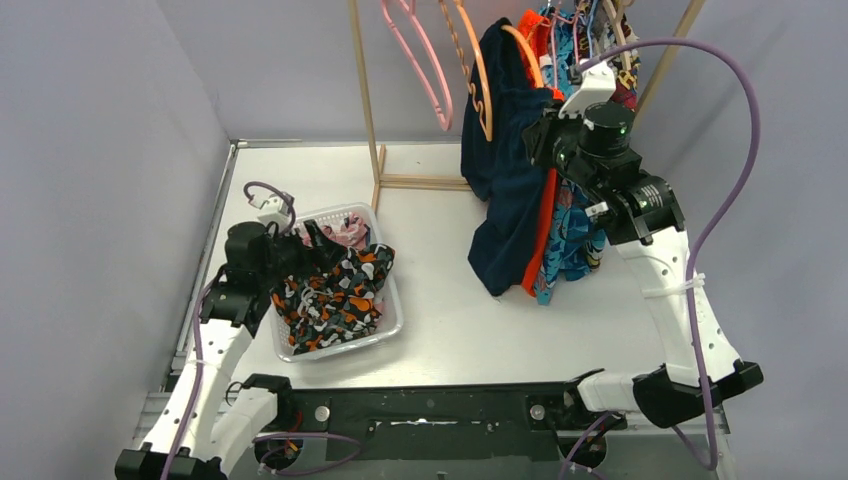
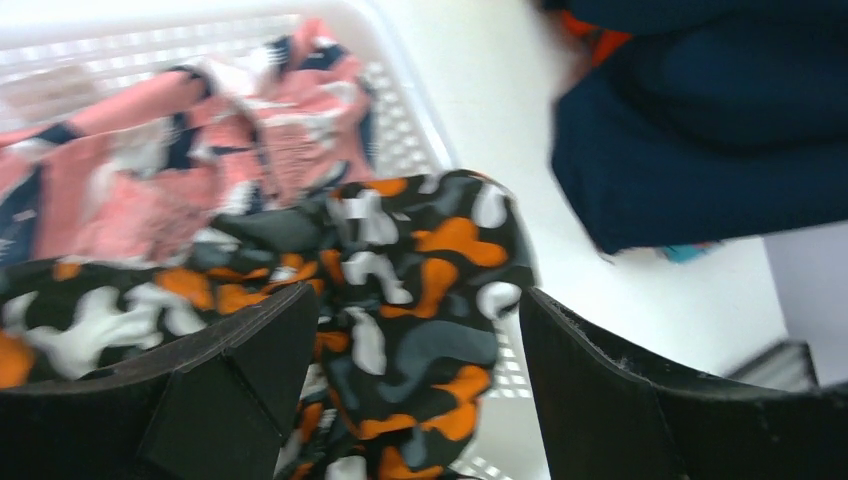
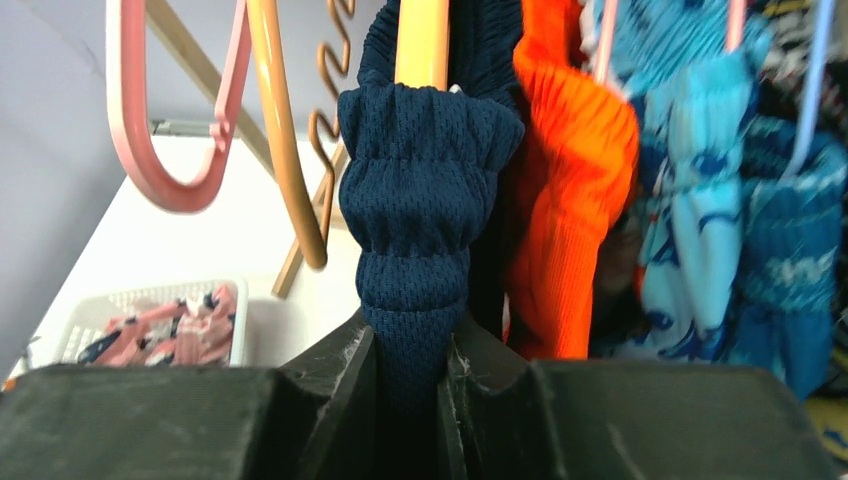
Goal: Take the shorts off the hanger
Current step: Pick up the hanger from the clothes rod, then move the basket to the center of the board.
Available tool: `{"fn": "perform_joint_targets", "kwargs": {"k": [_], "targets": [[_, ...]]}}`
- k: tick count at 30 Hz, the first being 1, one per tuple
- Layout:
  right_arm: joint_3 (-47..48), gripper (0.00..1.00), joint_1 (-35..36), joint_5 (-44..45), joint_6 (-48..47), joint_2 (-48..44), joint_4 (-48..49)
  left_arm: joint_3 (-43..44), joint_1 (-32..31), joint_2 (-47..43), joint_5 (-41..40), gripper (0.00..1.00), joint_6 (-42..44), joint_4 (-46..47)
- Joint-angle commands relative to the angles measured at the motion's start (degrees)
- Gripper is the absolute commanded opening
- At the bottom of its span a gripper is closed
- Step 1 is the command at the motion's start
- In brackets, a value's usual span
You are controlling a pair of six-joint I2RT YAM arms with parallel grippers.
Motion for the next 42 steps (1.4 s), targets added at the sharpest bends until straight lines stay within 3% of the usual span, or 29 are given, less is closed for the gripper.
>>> {"fn": "perform_joint_targets", "kwargs": {"k": [1, 4, 8, 12, 18, 23, 30, 34, 36, 42], "targets": [[-4.04, 0.00, 0.43, -3.42, 2.88, -6.66, 7.01, 6.27, -8.83, 1.03, 4.23, 0.73, -2.22, 4.65], [-8.05, 0.00, 0.37, -2.86, 3.48, -9.96, 6.42, 7.99, -18.87, 4.88, 1.20, 0.72, -3.76, 5.93], [-13.41, 0.00, 0.43, -2.60, 5.62, -13.88, 5.70, 10.01, -33.74, 12.79, -10.57, 0.71, -5.27, 6.78], [-20.14, 0.00, 0.60, -3.49, 9.68, -17.75, 6.42, 11.24, -39.09, 22.33, -18.25, 0.67, -10.45, 7.67], [-26.74, 0.00, 0.79, -6.06, 13.08, -22.18, 5.66, 11.23, -39.43, 28.33, -25.63, 0.65, -13.26, -0.32], [-31.21, 0.00, 0.88, -9.77, 13.95, -26.18, 3.59, 8.12, -36.29, 24.28, -31.35, 0.64, -13.13, -6.79], [-35.99, 0.00, 1.07, -19.95, 11.97, -30.41, 2.35, 3.48, -24.33, 15.42, -22.08, 0.65, -8.82, -6.72], [-36.53, 0.00, 1.10, -19.86, 10.95, -31.54, 0.81, 6.20, -23.46, 12.98, -10.50, 0.65, -6.74, -2.05], [-36.51, 0.00, 1.10, -19.83, 11.09, -31.84, 0.93, 8.93, -23.50, 12.18, -8.37, 0.65, -6.82, -1.27], [-36.88, 0.00, 1.09, -20.34, 11.46, -32.32, 0.83, 12.45, -21.99, 9.38, -22.64, 0.65, -8.57, -7.97]]}}
